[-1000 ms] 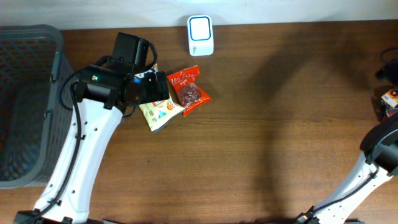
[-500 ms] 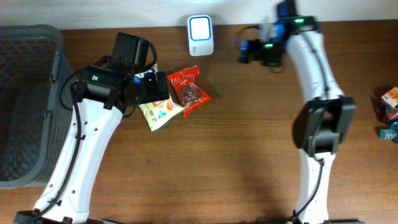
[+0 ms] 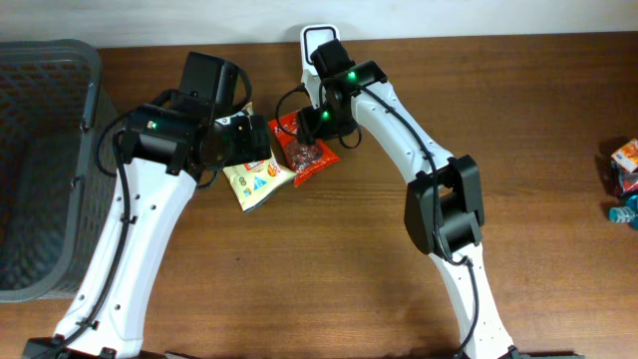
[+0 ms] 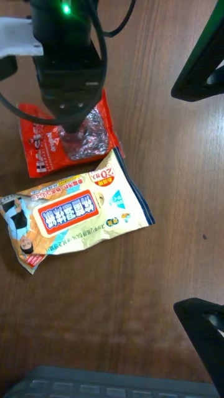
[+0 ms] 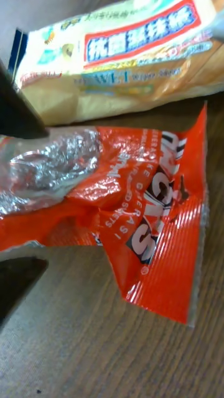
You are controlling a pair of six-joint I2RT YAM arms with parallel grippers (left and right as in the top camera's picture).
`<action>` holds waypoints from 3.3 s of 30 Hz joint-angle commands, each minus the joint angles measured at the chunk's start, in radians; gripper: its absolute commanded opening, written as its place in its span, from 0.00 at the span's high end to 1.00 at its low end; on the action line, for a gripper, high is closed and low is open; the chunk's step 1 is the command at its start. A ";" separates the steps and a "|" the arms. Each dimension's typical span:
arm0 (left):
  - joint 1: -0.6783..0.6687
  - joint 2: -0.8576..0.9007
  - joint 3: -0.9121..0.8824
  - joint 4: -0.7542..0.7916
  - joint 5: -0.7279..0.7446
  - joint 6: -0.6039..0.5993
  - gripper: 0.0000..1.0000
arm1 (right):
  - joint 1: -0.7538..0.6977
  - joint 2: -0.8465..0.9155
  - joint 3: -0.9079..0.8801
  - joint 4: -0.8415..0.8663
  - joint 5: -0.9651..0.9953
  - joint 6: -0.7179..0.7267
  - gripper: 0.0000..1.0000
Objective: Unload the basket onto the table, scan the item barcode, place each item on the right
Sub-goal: 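Reach back and grasp the red Hacks candy bag, then lift the red bag up under the white scanner, then carry the red bag away toward the right side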
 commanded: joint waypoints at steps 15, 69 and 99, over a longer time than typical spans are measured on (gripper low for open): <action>0.000 0.003 -0.004 0.001 -0.011 0.009 0.01 | -0.099 -0.049 0.003 -0.316 0.460 0.127 0.78; 0.000 0.004 -0.004 0.002 -0.011 0.009 0.01 | -0.024 -0.058 0.033 0.140 0.495 0.100 0.96; 0.000 0.004 -0.004 0.001 -0.011 0.009 0.01 | -0.059 -0.094 0.002 0.897 0.900 -0.045 0.96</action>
